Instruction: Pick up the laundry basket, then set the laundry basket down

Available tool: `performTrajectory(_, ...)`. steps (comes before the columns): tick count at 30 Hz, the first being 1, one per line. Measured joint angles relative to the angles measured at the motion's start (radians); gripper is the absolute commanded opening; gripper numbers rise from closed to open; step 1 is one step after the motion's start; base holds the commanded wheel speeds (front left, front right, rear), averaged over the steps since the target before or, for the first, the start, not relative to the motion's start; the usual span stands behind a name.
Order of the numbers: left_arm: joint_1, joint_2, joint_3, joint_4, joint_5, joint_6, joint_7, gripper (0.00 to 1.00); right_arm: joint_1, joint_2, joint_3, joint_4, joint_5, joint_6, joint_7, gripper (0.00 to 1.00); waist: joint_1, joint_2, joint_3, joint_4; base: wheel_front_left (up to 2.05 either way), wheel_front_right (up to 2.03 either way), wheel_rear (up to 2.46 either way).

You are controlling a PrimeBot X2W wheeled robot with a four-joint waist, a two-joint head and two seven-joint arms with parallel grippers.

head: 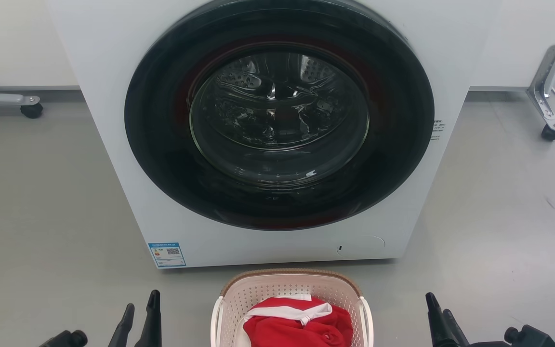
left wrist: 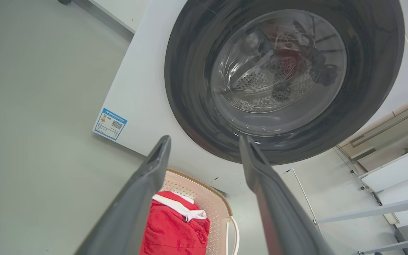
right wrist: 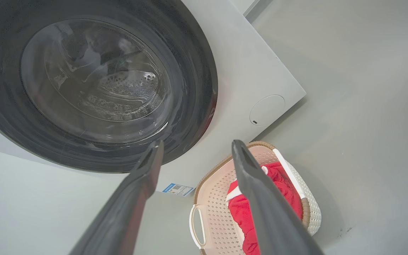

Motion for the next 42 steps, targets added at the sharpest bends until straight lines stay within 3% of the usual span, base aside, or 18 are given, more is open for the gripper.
performTrajectory(42, 0.063, 0.038, -0.138, -0.08, 0.653, 0.106, -0.154, 1.0, -0.013, -0.01, 0.208, 0.012, -0.539, -0.09, -0.154, 1.0, -0.0001, 0.0, -0.022, -0.005, 0.0, 0.0, 0.0)
